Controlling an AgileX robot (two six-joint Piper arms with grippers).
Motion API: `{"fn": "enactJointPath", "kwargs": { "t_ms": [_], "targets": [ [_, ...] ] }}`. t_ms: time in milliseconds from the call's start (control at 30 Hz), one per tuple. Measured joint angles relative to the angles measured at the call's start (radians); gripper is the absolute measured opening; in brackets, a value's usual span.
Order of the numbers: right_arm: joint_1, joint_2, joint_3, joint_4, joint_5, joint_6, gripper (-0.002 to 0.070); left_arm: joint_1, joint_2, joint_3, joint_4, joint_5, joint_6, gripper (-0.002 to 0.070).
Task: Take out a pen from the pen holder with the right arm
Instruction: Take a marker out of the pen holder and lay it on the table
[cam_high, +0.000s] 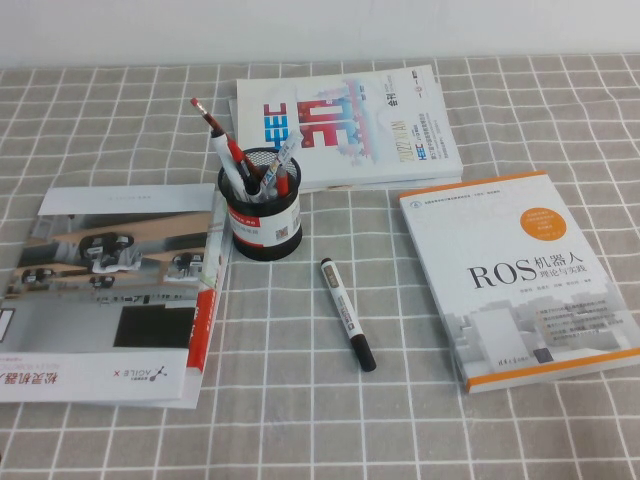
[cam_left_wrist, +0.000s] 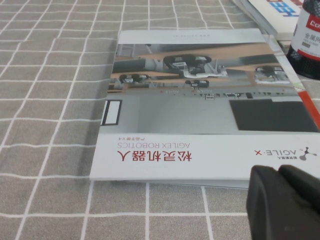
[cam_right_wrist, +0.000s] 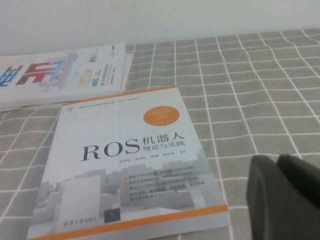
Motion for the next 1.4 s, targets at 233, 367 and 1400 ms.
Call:
{"fn": "enactJointPath", "kwargs": {
  "t_ms": [233, 367, 1400],
  "targets": [
    [0.0, -0.138, 0.012, 0.0, 0.098, 0.0, -0.0013, 0.0, 0.0, 0.0, 0.0, 0.0, 0.0, -0.0003],
    [0.0, -0.198, 0.012, 0.0, 0.169, 0.0, -0.0013, 0.0, 0.0, 0.0, 0.0, 0.0, 0.0, -0.0003],
    [0.0, -0.205, 0.012, 0.022, 0.357, -0.126, -0.0013, 0.0, 0.0, 0.0, 0.0, 0.0, 0.0, -0.0003]
  ]
}}
